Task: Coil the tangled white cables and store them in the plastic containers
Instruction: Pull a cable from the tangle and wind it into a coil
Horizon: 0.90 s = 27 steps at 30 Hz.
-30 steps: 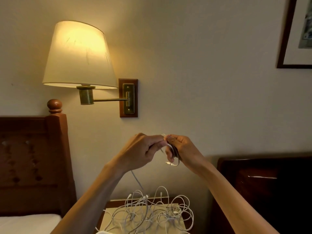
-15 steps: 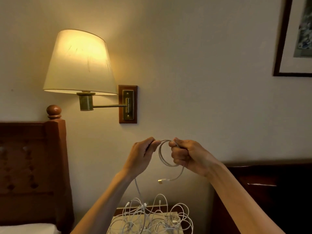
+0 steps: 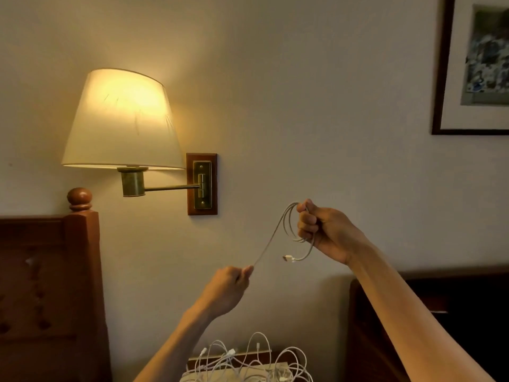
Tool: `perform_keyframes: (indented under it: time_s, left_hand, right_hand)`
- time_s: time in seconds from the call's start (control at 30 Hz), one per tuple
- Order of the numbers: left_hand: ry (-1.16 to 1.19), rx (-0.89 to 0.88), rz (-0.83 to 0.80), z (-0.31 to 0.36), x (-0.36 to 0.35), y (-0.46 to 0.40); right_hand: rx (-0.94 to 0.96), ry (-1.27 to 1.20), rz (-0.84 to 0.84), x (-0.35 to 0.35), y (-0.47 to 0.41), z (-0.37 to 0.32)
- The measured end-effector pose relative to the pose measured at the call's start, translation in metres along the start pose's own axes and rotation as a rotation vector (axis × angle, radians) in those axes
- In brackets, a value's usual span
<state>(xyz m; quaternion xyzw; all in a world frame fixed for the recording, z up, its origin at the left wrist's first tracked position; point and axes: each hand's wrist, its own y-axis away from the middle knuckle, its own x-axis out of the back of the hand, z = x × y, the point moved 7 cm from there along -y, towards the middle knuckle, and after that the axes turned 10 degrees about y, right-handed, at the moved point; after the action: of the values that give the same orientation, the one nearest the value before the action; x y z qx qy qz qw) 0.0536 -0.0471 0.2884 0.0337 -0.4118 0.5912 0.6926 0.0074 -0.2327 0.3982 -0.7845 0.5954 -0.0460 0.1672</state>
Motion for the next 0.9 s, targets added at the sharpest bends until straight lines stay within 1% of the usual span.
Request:
perform_keyframes:
  time_s: [0.07, 0.1, 0.13, 0.17, 0.23, 0.33, 0.47, 0.53, 0.6, 0.7, 0.83, 0.9]
  left_hand:
    - [-0.151, -0.01, -0.204, 0.031, -0.007, 0.005]
    - [-0.206, -0.048, -0.275, 0.05, -0.008, 0.009]
    - [-0.249, -0.106, -0.305, 0.07, -0.007, 0.013]
    - [-0.29, -0.174, -0.299, 0.09, -0.002, 0.016]
    - [-0.376, -0.325, -0.224, 0.119, 0.012, 0.022]
    - [-0.452, -0.49, -0.086, 0.134, 0.028, 0.028]
    - [-0.441, -0.658, 0.105, 0.133, 0.038, 0.031]
    - [-0.429, -0.746, 0.203, 0.137, 0.047, 0.032]
    - [-0.434, -0.812, 0.255, 0.141, 0.053, 0.032]
    - [-0.408, -0.825, 0.269, 0.14, 0.059, 0.028]
    - [-0.307, -0.69, 0.35, 0.119, 0.075, 0.02]
    - [-0.272, -0.657, 0.326, 0.108, 0.076, 0.017]
  right_hand:
    - [0.062, 0.152, 0.044, -0.009, -0.003, 0.003]
    - [0.096, 0.253, 0.066, -0.015, -0.004, 0.005]
    - [0.127, 0.351, 0.084, -0.021, -0.004, 0.008]
    - [0.148, 0.42, 0.092, -0.026, -0.004, 0.011]
    - [0.171, 0.469, 0.077, -0.035, -0.003, 0.017]
    - [0.182, 0.5, 0.049, -0.04, -0.001, 0.021]
    - [0.16, 0.563, 0.005, -0.045, -0.001, 0.029]
    - [0.144, 0.558, -0.07, -0.052, 0.001, 0.034]
    - [0.128, 0.539, -0.138, -0.057, 0.004, 0.038]
    - [0.099, 0.493, -0.185, -0.062, 0.006, 0.044]
    - [0.022, 0.406, -0.214, -0.067, 0.008, 0.055]
    - [-0.009, 0.377, -0.237, -0.069, 0.009, 0.057]
